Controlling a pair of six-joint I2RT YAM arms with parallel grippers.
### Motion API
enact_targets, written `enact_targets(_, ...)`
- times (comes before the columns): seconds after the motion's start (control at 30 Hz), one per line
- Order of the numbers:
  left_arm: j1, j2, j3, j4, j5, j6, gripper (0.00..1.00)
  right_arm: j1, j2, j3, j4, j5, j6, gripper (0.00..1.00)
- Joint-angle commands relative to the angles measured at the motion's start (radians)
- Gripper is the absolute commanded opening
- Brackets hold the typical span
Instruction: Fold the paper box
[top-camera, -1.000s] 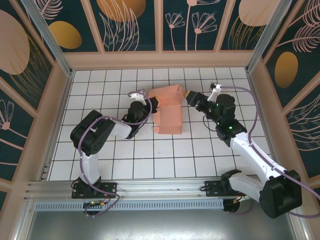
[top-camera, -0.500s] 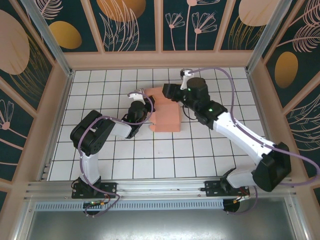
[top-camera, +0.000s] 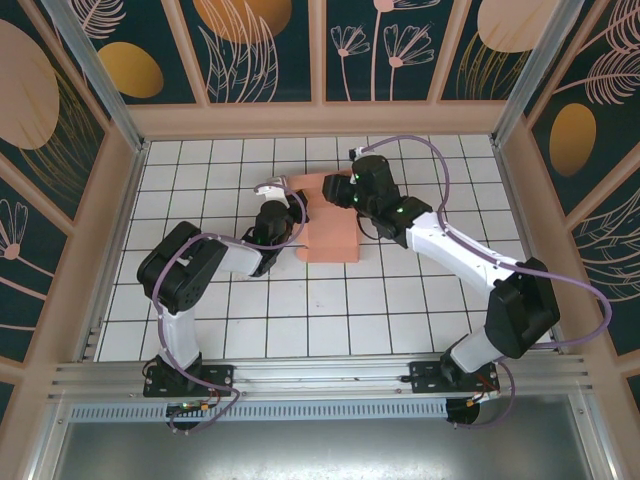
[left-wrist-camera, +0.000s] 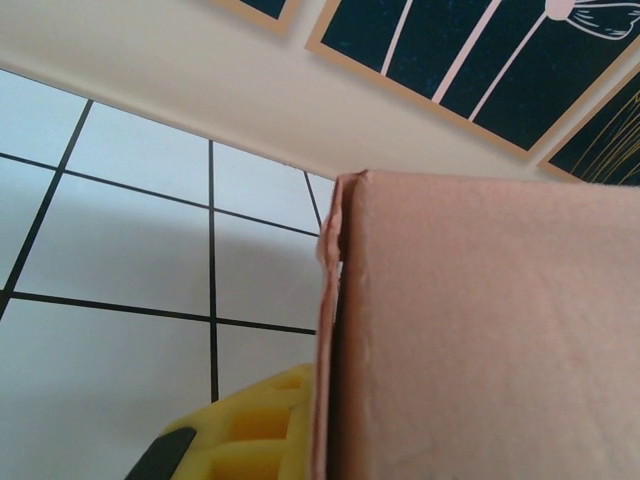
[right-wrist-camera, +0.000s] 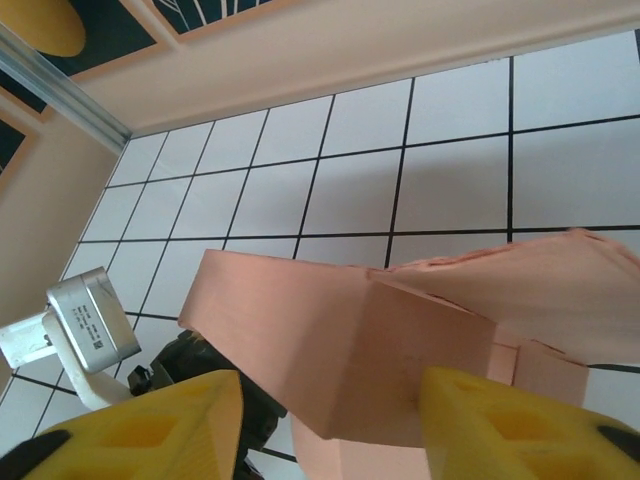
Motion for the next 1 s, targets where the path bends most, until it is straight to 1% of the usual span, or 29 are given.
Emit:
enact_targets(0.0, -0.006, -0.029, -0.003, 0.020, -0.006, 0.012, 0.00, -0.006, 0.010, 0.007, 0.028, 0.005, 0.040, 0.43)
enact_targets(0.17, -0.006, -0.023, -0.002, 0.021, 0.006, 0.012, 0.00, -0.017, 0.008, 0.014, 0.039, -0.017, 0.062, 0.29)
enact_targets(0.27, -0.006, -0.018, -0.003, 0.024, 0.005, 0.012, 0.00, -0.036, 0.019, 0.019, 0.043, -0.054, 0.098, 0.22)
enact_targets(0.3, -0.006, -0.020, -0.004, 0.023, 0.005, 0.011, 0.00, -0.039, 0.023, 0.020, 0.042, -0.057, 0.111, 0.18)
enact_targets(0.4, -0.005, -0.022, -0.004, 0.017, -0.001, 0.018, 0.00, -0.041, 0.025, 0.023, 0.043, -0.045, 0.139, 0.00)
enact_targets(0.53, -0.006, -0.020, -0.005, 0.014, -0.009, 0.021, 0.00, -0.044, 0.022, 0.027, 0.047, -0.056, 0.154, 0.00)
enact_targets(0.57, -0.006, -0.021, -0.004, 0.015, -0.008, 0.021, 0.00, -0.043, 0.020, 0.025, 0.051, -0.052, 0.157, 0.09)
enact_targets(0.6, -0.006, -0.020, -0.003, 0.015, -0.007, 0.021, 0.00, -0.043, 0.018, 0.021, 0.058, -0.051, 0.159, 0.23)
enact_targets(0.63, -0.006, -0.017, -0.002, 0.015, -0.006, 0.020, 0.00, -0.043, 0.017, 0.018, 0.066, -0.055, 0.158, 0.31)
enact_targets(0.67, -0.006, -0.017, -0.002, 0.015, -0.003, 0.019, 0.00, -0.043, 0.018, 0.016, 0.071, -0.058, 0.157, 0.31)
enact_targets(0.7, -0.005, -0.017, -0.002, 0.015, -0.004, 0.019, 0.00, -0.043, 0.018, 0.014, 0.075, -0.065, 0.156, 0.20)
enact_targets(0.73, -0.005, -0.017, -0.002, 0.014, -0.004, 0.019, 0.00, -0.043, 0.019, 0.014, 0.080, -0.069, 0.153, 0.00)
enact_targets(0.83, -0.005, -0.023, -0.002, 0.001, -0.009, 0.019, 0.00, -0.042, 0.007, 0.004, 0.101, -0.069, 0.143, 0.00)
enact_targets(0.87, -0.005, -0.026, -0.003, -0.006, -0.010, 0.021, 0.00, -0.041, -0.004, -0.009, 0.116, -0.069, 0.139, 0.04)
enact_targets(0.9, -0.006, -0.032, -0.003, -0.013, -0.012, 0.020, 0.00, -0.041, -0.024, -0.027, 0.141, -0.069, 0.127, 0.21)
enact_targets(0.93, -0.006, -0.037, -0.001, -0.029, -0.013, 0.021, 0.00, -0.041, -0.047, -0.047, 0.164, -0.069, 0.113, 0.36)
enact_targets(0.97, -0.005, -0.043, 0.003, -0.047, -0.015, 0.021, 0.00, -0.041, -0.067, -0.064, 0.178, -0.069, 0.098, 0.46)
